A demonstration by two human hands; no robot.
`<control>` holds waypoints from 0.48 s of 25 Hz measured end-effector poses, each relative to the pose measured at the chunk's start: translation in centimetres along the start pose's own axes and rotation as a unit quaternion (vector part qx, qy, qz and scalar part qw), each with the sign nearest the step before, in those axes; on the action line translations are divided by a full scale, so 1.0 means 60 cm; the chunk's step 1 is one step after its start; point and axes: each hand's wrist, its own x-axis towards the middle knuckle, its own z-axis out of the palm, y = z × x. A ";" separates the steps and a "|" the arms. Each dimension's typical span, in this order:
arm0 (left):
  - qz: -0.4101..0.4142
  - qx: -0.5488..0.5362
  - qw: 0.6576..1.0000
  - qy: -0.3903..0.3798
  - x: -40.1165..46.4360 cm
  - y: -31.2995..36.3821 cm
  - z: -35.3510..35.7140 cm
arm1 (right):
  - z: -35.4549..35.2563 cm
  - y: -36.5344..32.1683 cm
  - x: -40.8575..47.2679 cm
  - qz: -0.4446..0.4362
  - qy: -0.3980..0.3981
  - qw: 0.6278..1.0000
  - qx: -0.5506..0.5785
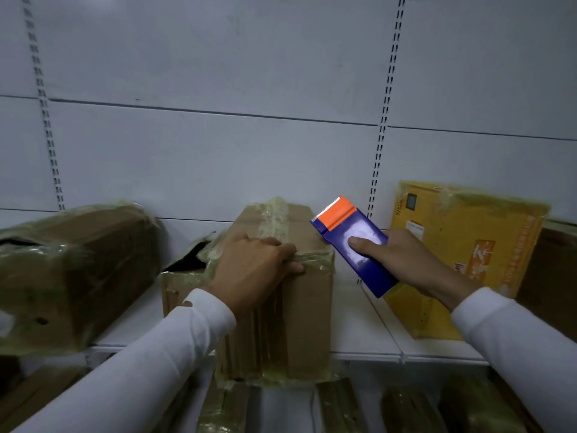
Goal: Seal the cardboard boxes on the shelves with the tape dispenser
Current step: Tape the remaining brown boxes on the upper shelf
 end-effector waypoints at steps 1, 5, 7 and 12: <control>-0.012 0.013 1.000 -0.002 -0.004 -0.013 -0.005 | 0.006 -0.005 0.006 -0.008 -0.002 1.000 -0.001; -0.046 0.011 0.999 -0.001 -0.025 -0.060 -0.009 | 0.011 -0.012 0.021 -0.038 -0.009 0.999 -0.008; -0.037 -0.019 0.999 0.020 -0.032 -0.061 -0.001 | -0.005 -0.008 0.019 -0.039 -0.012 0.999 -0.009; 0.008 -0.056 0.994 0.096 -0.002 0.005 0.023 | -0.093 0.022 -0.005 -0.014 0.017 0.999 -0.029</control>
